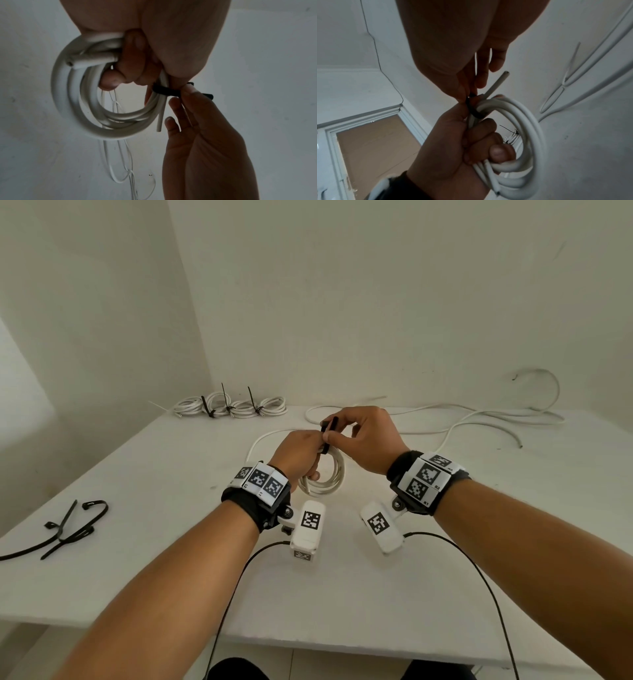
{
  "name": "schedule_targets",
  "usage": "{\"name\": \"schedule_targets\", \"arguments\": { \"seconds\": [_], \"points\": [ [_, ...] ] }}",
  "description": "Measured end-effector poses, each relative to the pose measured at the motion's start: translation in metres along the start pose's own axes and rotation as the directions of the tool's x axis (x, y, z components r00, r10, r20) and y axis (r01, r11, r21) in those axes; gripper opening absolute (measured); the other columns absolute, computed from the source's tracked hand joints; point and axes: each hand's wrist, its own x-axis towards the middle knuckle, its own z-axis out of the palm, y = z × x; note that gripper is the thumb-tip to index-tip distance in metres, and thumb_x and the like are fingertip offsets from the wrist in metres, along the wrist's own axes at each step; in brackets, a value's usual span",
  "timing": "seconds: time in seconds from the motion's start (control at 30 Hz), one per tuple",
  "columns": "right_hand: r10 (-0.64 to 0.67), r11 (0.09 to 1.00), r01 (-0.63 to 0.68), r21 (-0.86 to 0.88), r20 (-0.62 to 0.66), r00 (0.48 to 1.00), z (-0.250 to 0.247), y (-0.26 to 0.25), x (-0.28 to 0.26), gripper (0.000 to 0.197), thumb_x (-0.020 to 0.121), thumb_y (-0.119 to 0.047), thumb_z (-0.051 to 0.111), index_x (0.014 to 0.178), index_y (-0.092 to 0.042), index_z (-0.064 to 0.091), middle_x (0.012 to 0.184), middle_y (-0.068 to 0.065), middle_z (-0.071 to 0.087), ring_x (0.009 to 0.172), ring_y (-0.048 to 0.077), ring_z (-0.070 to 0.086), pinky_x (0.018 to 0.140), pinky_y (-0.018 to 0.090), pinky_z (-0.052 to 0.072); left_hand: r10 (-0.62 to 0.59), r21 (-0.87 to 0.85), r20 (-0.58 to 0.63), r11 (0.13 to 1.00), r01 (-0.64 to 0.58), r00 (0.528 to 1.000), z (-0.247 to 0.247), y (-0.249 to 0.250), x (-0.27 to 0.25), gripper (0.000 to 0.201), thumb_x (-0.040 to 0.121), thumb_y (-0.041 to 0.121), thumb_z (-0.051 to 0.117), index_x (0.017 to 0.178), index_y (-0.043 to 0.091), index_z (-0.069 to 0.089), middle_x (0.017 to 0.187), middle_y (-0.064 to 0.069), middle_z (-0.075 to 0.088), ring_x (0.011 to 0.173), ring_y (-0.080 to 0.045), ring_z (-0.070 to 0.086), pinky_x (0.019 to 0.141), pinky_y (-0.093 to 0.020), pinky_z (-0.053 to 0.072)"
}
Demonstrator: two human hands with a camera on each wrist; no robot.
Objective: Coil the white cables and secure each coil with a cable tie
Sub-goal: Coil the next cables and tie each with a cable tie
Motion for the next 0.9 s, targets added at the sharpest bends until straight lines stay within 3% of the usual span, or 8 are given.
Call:
{"name": "schedule_targets", "arguments": {
  "seconds": [0.1,0.23,0.37,0.47,0.53,0.63,0.77,0.9],
  "points": [
    [0.062,0.997,-0.061,0.057,-0.034,0.997,0.001,0.005,0.001,0.005,0.084,-0.016,0.075,0.082,-0.012,0.074,0.083,-0.003,0.075,0.068,-0.004,0.064,0.063,0.007,0.044,0.06,-0.038,0.039,0.998,-0.059,0.997,0.001,-0.004,0.001,0.03,0.101,0.021,0.047,0.075,0.012,0.058,0.045,0.004,0.036,0.04,-0.014,0.026,0.048,-0.029,0.039],
    [0.231,0.958,-0.224,0.182,-0.02,0.973,0.004,0.012,0.007,0.012,0.084,-0.013,0.072,0.078,-0.004,0.067,0.078,0.008,0.075,0.073,0.02,0.071,0.061,0.015,0.051,0.089,-0.009,0.042,0.996,-0.089,0.995,0.004,-0.011,0.004,0.037,0.098,0.023,0.054,0.066,0.025,0.072,0.049,0.001,0.037,0.043,-0.014,0.028,0.049,-0.029,0.04],
    [0.249,0.954,-0.246,0.168,0.004,0.968,0.005,0.013,0.012,0.014,0.086,-0.014,0.071,0.079,-0.005,0.065,0.084,0.008,0.075,0.064,0.008,0.065,0.059,0.011,0.047,0.082,-0.023,-0.019,0.996,-0.083,0.996,0.008,-0.014,0.008,0.029,0.097,0.023,0.056,0.076,0.016,0.075,0.053,-0.004,0.036,0.045,-0.016,0.028,0.047,-0.027,0.039],
    [0.257,0.941,-0.242,0.238,-0.032,0.966,0.009,0.015,0.016,0.014,0.085,-0.016,0.072,0.076,-0.008,0.065,0.091,0.007,0.076,0.079,0.02,0.072,0.071,0.027,0.059,0.064,-0.024,-0.052,0.998,-0.065,0.997,0.009,-0.011,0.013,0.035,0.096,0.022,0.056,0.065,0.021,0.072,0.051,-0.002,0.036,0.046,-0.017,0.03,0.048,-0.028,0.042],
    [0.268,0.944,-0.253,0.211,-0.048,0.962,0.01,0.016,0.021,0.019,0.083,-0.02,0.074,0.075,-0.006,0.065,0.084,0.01,0.074,0.075,0.023,0.072,0.071,0.034,0.06,0.057,-0.038,-0.036,0.998,-0.058,0.998,0.009,-0.011,0.015,0.036,0.096,0.023,0.055,0.064,0.022,0.072,0.053,-0.003,0.034,0.046,-0.017,0.029,0.049,-0.029,0.042],
    [0.303,0.943,-0.295,0.156,-0.03,0.953,0.008,0.017,0.032,0.023,0.082,-0.02,0.077,0.076,0.0,0.067,0.066,0.003,0.067,0.051,0.006,0.055,0.054,0.017,0.045,0.066,-0.06,-0.042,0.996,-0.069,0.997,0.009,-0.012,0.018,0.038,0.098,0.024,0.054,0.064,0.024,0.072,0.05,-0.001,0.034,0.045,-0.014,0.029,0.048,-0.028,0.042],
    [0.326,0.938,-0.321,0.132,-0.015,0.945,0.007,0.018,0.04,0.019,0.083,-0.016,0.076,0.076,-0.002,0.067,0.055,-0.01,0.061,0.043,-0.004,0.049,0.047,0.009,0.037,0.078,-0.049,-0.116,0.995,-0.084,0.99,0.01,-0.014,0.026,0.027,0.098,0.028,0.057,0.075,0.022,0.071,0.051,0.0,0.038,0.045,-0.013,0.031,0.047,-0.027,0.043],
    [0.323,0.921,-0.322,0.219,0.034,0.946,0.014,0.023,0.045,0.019,0.089,-0.022,0.071,0.08,-0.005,0.068,0.075,0.003,0.071,0.065,0.006,0.06,0.062,0.02,0.046,0.089,-0.045,-0.197,0.994,-0.1,0.976,0.005,-0.018,0.031,0.022,0.097,0.03,0.059,0.088,0.018,0.075,0.043,0.016,0.048,0.039,-0.007,0.038,0.049,-0.026,0.046]
  ]
}}
